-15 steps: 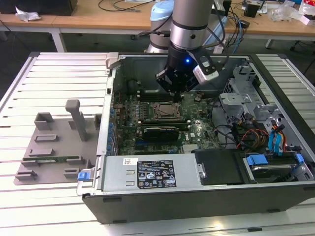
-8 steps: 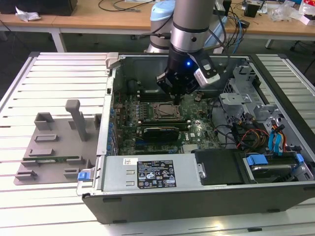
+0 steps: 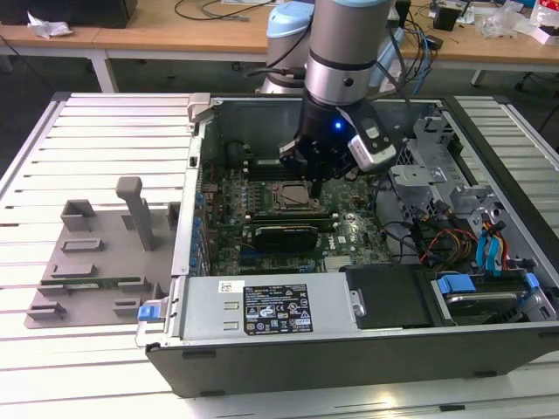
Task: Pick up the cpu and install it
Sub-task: 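Install the second cpu locking lever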
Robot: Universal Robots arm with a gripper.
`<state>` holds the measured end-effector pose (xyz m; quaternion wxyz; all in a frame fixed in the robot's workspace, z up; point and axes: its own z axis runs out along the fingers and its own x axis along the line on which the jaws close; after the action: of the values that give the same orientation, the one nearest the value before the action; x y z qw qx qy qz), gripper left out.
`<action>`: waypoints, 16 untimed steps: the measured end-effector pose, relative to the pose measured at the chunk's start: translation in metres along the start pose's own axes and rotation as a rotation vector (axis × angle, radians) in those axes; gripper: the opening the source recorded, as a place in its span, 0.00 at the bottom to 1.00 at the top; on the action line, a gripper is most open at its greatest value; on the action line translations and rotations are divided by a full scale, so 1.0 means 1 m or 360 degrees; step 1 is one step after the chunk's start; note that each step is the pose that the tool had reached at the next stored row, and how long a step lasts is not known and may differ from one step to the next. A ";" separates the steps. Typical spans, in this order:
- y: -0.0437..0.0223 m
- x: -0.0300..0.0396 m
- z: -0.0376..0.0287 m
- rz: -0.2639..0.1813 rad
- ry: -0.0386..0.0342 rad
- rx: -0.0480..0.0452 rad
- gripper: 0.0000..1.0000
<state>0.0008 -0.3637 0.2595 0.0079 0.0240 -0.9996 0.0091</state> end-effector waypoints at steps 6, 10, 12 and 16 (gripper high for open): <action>-0.0099 0.0005 0.0015 -0.0003 -0.0009 -0.0192 0.11; -0.0194 0.0011 0.0023 -0.0006 -0.0019 -0.0387 0.11; -0.0215 0.0011 0.0028 -0.0006 -0.0019 -0.0402 0.11; -0.0297 0.0021 0.0046 -0.0006 -0.0019 -0.0401 0.11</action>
<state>0.0000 -0.3936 0.2555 0.0048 0.0248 -0.9928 -0.1168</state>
